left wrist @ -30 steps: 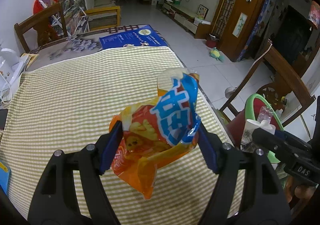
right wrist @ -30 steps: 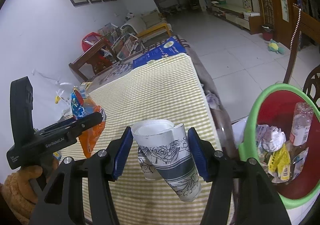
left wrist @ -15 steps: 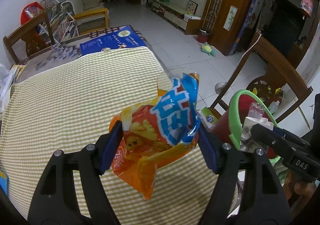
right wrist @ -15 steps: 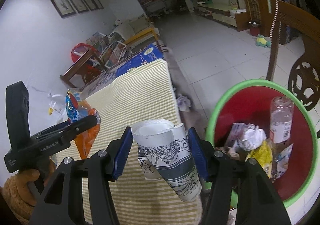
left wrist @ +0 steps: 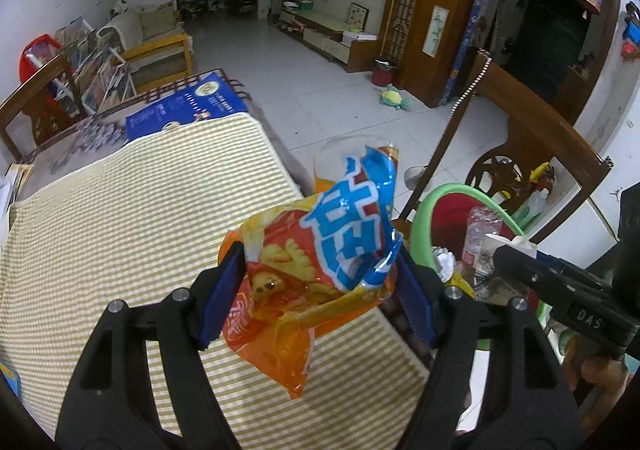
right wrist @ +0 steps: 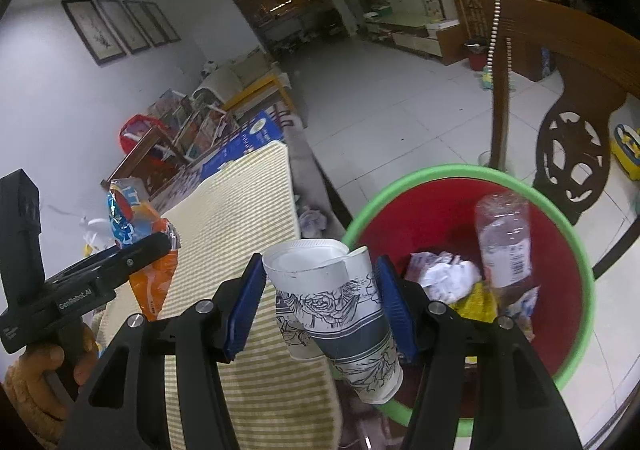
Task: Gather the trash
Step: 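Carry the orange chip bag and paper cup over the red bucket and open both grippers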
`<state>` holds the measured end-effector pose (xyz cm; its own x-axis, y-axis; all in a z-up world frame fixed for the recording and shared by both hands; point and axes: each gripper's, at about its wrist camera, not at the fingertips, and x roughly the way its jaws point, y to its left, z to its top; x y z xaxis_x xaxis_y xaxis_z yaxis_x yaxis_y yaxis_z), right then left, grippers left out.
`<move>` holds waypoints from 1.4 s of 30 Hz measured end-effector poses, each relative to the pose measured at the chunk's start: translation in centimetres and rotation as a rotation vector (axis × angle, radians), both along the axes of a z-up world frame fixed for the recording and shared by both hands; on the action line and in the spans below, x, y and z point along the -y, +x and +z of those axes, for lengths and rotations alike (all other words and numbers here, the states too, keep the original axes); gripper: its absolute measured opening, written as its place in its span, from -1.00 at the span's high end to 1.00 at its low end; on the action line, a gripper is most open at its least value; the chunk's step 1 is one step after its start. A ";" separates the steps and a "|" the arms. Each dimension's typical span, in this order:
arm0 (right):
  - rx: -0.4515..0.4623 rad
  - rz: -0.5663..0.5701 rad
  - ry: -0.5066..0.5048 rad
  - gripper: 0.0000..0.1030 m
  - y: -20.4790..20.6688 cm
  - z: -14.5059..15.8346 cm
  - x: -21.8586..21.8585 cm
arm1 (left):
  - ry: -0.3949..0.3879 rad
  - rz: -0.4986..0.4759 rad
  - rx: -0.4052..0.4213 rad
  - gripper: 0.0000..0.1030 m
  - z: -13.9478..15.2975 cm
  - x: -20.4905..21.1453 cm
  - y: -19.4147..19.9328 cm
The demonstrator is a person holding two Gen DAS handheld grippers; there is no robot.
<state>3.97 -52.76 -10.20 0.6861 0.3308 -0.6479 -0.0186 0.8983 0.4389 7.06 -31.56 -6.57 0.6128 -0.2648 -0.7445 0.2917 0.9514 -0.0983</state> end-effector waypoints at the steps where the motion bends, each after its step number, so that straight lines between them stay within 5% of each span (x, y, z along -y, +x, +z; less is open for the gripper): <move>1: 0.000 -0.009 0.001 -0.06 -0.1 0.0 0.4 | 0.001 -0.006 0.001 -0.35 0.1 0.4 0.0; 24: 0.014 -0.214 -0.013 -0.06 -2.5 0.0 9.4 | -0.025 -0.190 -0.006 -0.36 0.5 9.0 0.8; 42: 0.002 -0.258 -0.004 -0.06 -3.2 -0.4 11.2 | -0.065 -0.272 -0.099 -0.36 -1.5 11.7 2.8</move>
<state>0.82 -63.97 -10.62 0.7490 0.1415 -0.6473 0.2108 0.8753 0.4353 9.83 -43.24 -8.05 0.4379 -0.4590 -0.7730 0.5214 0.8301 -0.1976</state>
